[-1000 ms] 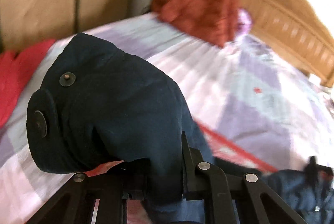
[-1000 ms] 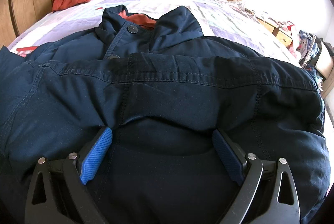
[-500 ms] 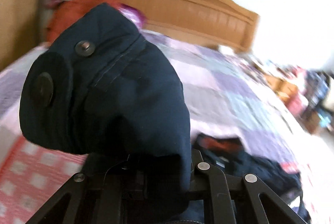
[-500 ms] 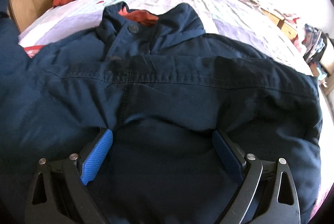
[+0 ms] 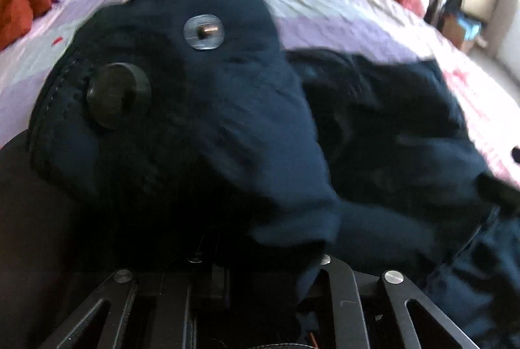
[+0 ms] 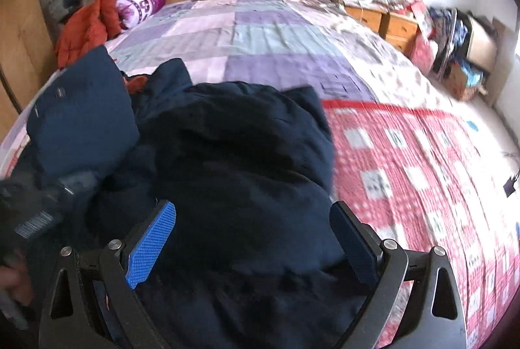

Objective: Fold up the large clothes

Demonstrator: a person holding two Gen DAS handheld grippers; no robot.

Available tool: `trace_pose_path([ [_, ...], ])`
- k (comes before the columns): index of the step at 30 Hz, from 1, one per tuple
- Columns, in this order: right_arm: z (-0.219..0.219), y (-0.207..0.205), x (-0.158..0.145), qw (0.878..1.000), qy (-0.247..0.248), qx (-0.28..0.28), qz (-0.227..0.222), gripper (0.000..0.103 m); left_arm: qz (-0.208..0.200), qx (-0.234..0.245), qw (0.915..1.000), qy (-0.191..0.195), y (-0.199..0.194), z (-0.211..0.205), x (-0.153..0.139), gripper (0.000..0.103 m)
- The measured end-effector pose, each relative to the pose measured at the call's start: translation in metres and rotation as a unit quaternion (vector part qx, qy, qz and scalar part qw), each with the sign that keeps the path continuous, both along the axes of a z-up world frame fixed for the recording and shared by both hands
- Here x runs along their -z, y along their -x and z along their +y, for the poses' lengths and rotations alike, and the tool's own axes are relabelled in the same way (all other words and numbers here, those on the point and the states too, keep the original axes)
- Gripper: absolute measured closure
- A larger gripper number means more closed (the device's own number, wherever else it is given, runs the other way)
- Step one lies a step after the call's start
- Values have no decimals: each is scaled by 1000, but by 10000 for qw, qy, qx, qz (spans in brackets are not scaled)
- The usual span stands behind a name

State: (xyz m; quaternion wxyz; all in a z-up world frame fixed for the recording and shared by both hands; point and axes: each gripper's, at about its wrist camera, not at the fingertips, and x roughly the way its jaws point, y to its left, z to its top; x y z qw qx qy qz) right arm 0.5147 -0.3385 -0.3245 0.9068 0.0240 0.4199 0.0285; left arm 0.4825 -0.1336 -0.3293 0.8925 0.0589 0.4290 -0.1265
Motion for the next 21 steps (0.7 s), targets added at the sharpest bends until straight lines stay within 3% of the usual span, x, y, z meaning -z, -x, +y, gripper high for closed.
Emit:
trace_pose_path([
  [2, -8, 4, 1, 9999, -144, -30, 50, 5, -105, 88, 9999, 37, 10, -5, -9, 76],
  [4, -13, 5, 0, 9990, -423, -59, 106, 5, -350, 281, 9990, 72, 21, -11, -24, 61],
  [7, -17, 3, -9, 9965, -830, -33, 46, 5, -621, 655, 9959, 61, 44, -23, -39, 56],
  [10, -12, 6, -29, 9956, -902, 54, -230, 5, -567, 792, 9950, 218, 58, -24, -42, 54],
  [16, -7, 11, -57, 9915, -1173, 141, -536, 1, -648, 257, 9972, 287, 85, 15, -45, 54],
  [21, 0, -1, -43, 9887, -1481, 231, -82, 0, -733, -397, 9963, -209, 84, 73, -27, 54],
])
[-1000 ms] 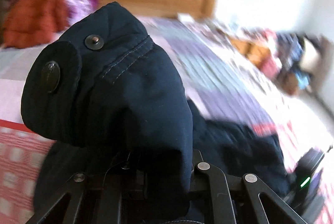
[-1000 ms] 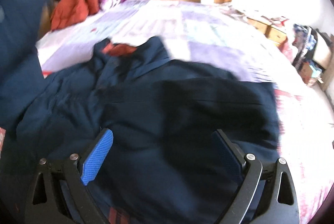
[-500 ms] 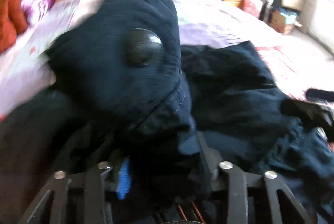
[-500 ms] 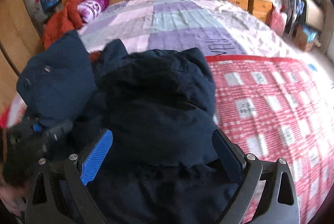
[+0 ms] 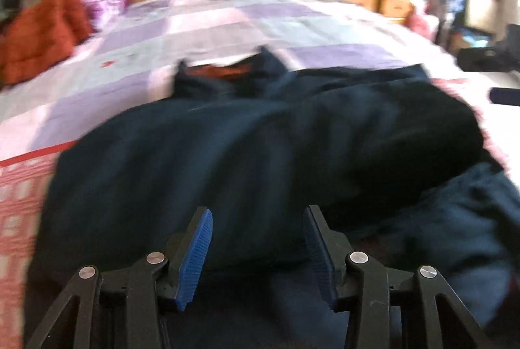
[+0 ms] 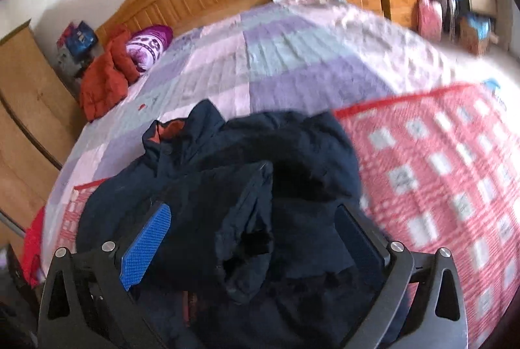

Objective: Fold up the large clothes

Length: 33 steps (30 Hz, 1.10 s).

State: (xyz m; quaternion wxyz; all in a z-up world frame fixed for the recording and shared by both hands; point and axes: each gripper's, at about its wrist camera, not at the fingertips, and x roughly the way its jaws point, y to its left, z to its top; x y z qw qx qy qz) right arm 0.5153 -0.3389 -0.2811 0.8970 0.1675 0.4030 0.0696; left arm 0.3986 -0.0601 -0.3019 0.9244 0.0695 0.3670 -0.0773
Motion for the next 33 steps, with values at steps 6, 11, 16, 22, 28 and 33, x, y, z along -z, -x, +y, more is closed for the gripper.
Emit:
trace_pose_path([
  [6, 28, -39, 59, 9916, 542, -129, 1171, 1, 231, -1233, 9912, -419, -9, 82, 34, 54],
  [11, 58, -45, 53, 9902, 946, -563, 860, 68, 651, -2257, 9719, -182, -11, 154, 65, 54],
  [16, 71, -41, 22, 9884, 1323, -727, 190, 82, 802, -2695, 9590, 344, -9, 202, 85, 82],
  [22, 66, -54, 64, 9815, 1431, -814, 972, 80, 852, -2908, 9512, 591, -5, 217, 99, 96],
  [28, 66, -44, 29, 9834, 1470, -709, 797, 45, 426, -2613, 9633, 441, 4, 203, 76, 95],
  [33, 87, -13, -16, 9765, 2024, -732, -102, 32, 277, -2380, 9700, 420, 12, 189, 66, 91],
])
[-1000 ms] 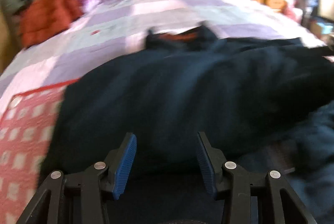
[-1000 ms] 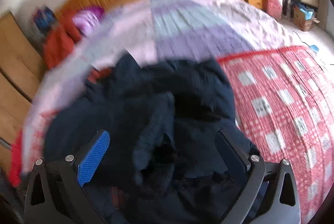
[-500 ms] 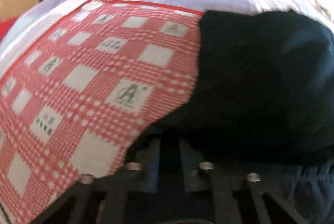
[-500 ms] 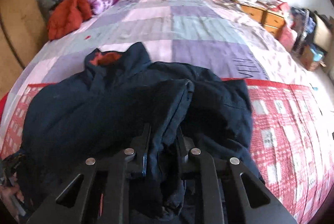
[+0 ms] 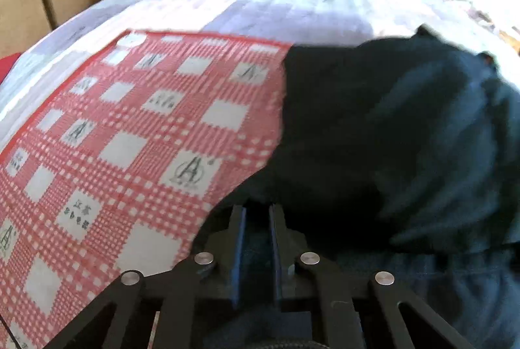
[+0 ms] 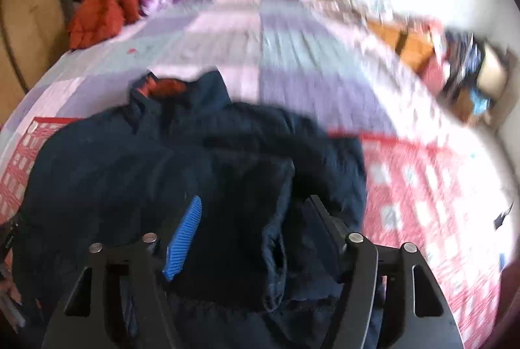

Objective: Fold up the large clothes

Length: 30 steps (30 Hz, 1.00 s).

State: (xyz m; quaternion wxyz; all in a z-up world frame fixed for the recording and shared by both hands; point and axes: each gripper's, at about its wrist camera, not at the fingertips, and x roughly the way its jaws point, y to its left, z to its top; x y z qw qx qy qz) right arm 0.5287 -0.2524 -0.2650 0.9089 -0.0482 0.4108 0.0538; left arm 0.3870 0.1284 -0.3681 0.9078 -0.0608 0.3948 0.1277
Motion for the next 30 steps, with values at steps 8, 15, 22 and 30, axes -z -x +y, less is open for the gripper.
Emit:
trace_pose_path([
  [8, 141, -36, -23, 9796, -361, -1952, 303, 23, 150, -564, 9983, -90, -3, 22, 25, 69],
  [15, 297, -88, 26, 9502, 202, -2878, 1174, 23, 80, -558, 9983, 149, 5, 31, 46, 63],
  [22, 321, -73, 94, 9514, 1014, -2748, 952, 22, 6, -484, 9985, 275, 8, 33, 46, 60],
  [30, 280, -33, 60, 9734, 396, -2256, 59, 22, -666, 134, 9968, 421, 35, 16, -8, 59],
])
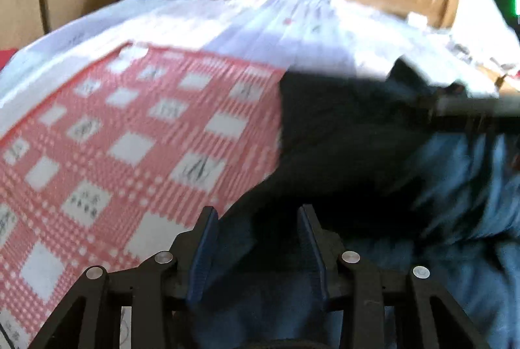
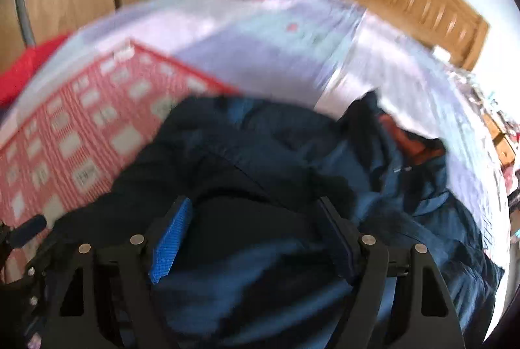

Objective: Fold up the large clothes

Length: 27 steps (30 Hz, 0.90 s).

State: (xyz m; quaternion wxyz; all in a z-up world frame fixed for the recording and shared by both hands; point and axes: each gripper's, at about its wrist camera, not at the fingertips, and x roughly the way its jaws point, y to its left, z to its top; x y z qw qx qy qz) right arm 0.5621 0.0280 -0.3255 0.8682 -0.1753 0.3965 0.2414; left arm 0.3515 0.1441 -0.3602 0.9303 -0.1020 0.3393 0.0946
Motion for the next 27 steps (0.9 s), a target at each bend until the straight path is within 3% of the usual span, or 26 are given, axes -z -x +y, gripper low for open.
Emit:
trace_pose_path([
  [1, -5, 3, 6, 9999, 78, 99, -4, 22, -83, 18, 10000, 24, -6, -2, -8, 58],
  [3, -21, -3, 40, 9970, 99, 192, 742, 22, -195, 35, 9998, 73, -24, -5, -20, 58],
  [4, -23, -5, 44, 9961, 22, 217, 859, 22, -234, 48, 9997, 86, -37, -6, -25, 58],
  [6, -18, -9, 31, 9966, 81, 247, 782, 22, -402, 30, 9992, 72, -57, -7, -33, 57],
  [7, -16, -9, 24, 9972, 118, 252, 695, 22, -361, 58, 9992, 128, -73, -7, -32, 50],
  [9, -17, -5, 3, 9991, -68, 290, 287, 22, 222, 80, 9996, 120, -104, -8, -10, 49],
  [11, -24, -2, -12, 9989, -236, 409, 54, 22, 1011, 107, 9948, 109, -126, -9, 31, 48],
  [12, -30, -4, -13, 9987, -256, 430, 20, 22, 1133, 185, 9932, 174, -128, -9, 49, 46],
  [16, -69, -10, 29, 9989, 287, 108, 352, 25, 948, 158, 9953, 123, -124, -5, 56, 35],
  [18, -115, -11, 33, 9989, -1, 286, 376, 26, 934, 172, 9954, 148, -125, -2, 57, 33],
  [20, -158, -18, 29, 9951, -313, 776, 532, 35, 955, 204, 9952, 21, -125, -5, 56, 32],
  [22, -185, -15, 20, 9937, -434, 888, 534, 44, 1015, 183, 9944, -235, -126, -10, 50, 32],
  [25, -188, -9, 3, 9953, -124, 918, 264, 41, 788, 171, 9956, -478, -120, -18, 27, 33],
  [27, -185, -2, -11, 9955, -238, 919, -31, 36, 224, 274, 9970, -686, -112, -33, -6, 33],
])
